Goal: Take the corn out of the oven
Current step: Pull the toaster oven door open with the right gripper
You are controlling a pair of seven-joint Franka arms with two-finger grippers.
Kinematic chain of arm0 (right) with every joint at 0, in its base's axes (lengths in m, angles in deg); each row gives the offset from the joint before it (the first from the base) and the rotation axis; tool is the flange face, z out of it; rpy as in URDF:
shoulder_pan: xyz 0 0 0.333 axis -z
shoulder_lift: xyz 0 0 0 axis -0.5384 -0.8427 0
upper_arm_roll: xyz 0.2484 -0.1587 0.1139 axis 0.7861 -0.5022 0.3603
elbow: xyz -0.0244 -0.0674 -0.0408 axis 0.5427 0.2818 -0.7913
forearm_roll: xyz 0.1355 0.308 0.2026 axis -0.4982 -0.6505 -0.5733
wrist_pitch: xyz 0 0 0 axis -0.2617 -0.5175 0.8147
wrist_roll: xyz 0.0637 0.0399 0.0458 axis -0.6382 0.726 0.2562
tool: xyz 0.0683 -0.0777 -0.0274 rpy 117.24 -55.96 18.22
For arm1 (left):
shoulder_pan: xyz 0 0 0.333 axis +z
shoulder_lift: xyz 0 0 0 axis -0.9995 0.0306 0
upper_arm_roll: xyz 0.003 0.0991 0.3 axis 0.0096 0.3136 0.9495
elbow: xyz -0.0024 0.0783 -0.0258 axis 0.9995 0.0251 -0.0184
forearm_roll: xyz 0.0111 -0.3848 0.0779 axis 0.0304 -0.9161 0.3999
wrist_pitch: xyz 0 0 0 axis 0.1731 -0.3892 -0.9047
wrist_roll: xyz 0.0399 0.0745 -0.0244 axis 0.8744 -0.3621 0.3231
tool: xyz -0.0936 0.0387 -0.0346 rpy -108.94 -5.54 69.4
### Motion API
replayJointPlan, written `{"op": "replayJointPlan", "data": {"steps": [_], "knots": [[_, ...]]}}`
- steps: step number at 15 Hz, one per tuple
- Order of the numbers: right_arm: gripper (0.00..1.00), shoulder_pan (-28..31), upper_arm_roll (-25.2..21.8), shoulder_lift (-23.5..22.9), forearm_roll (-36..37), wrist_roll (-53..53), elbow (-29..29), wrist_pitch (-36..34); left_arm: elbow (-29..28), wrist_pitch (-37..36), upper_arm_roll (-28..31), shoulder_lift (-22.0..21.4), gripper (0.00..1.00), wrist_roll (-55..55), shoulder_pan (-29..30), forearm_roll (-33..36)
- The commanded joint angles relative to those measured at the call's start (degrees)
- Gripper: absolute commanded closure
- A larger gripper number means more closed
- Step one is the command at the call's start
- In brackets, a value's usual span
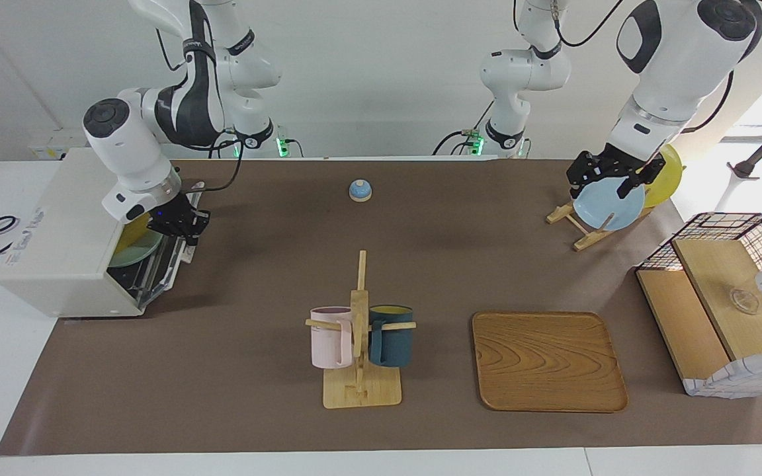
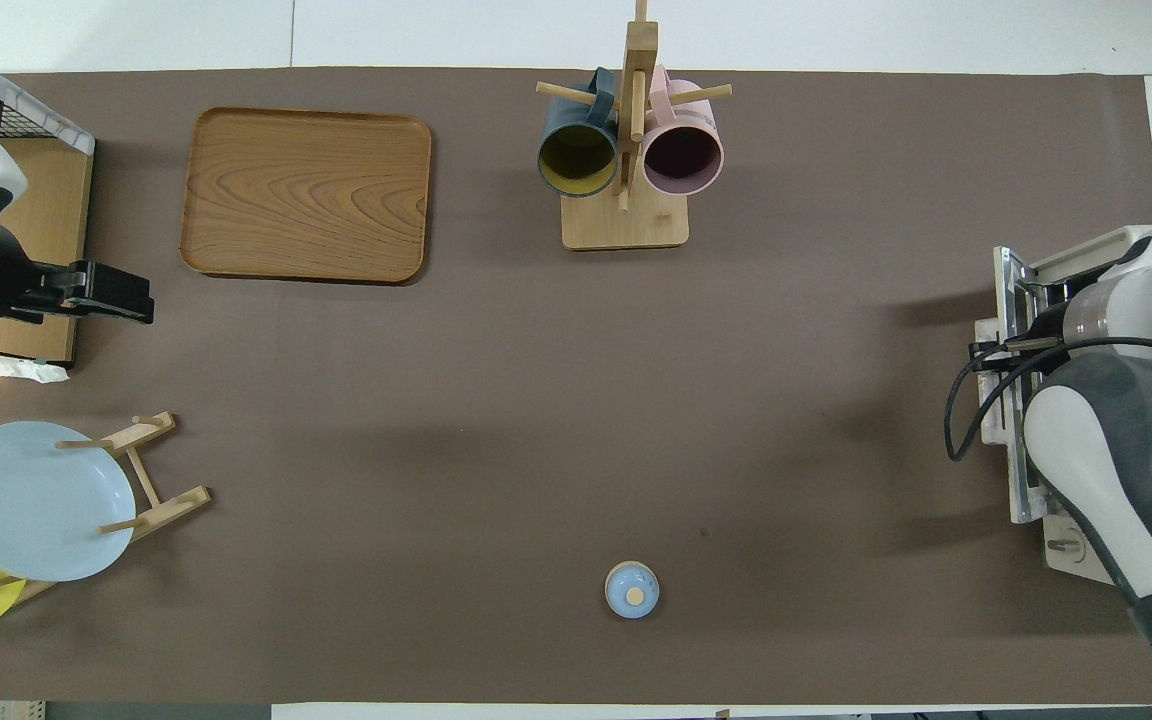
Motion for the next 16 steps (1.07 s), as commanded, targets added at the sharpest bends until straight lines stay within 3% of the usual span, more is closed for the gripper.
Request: {"op": "replayJointPlan", "data": {"steps": [1, 11, 16], "knots": [[1.0, 1.2, -0.5, -4.1, 0.8, -0.3, 0.7, 6.9, 0.4, -1.4, 0.4, -0.5, 0.0, -0.2, -0.4, 0.3], [1.0, -1.8, -0.5, -5.8, 0.8, -2.1, 8.2, 19.2, 0.4, -0.9, 0.4, -0.5, 0.0, -0.2, -0.7, 0.3], [1.0, -2.0, -0.4, -7.2, 0.8, -2.4, 8.3, 19.3, 0.4, -0.8, 0.4, -0.4, 0.0, 0.0, -0.5, 0.3]]}}
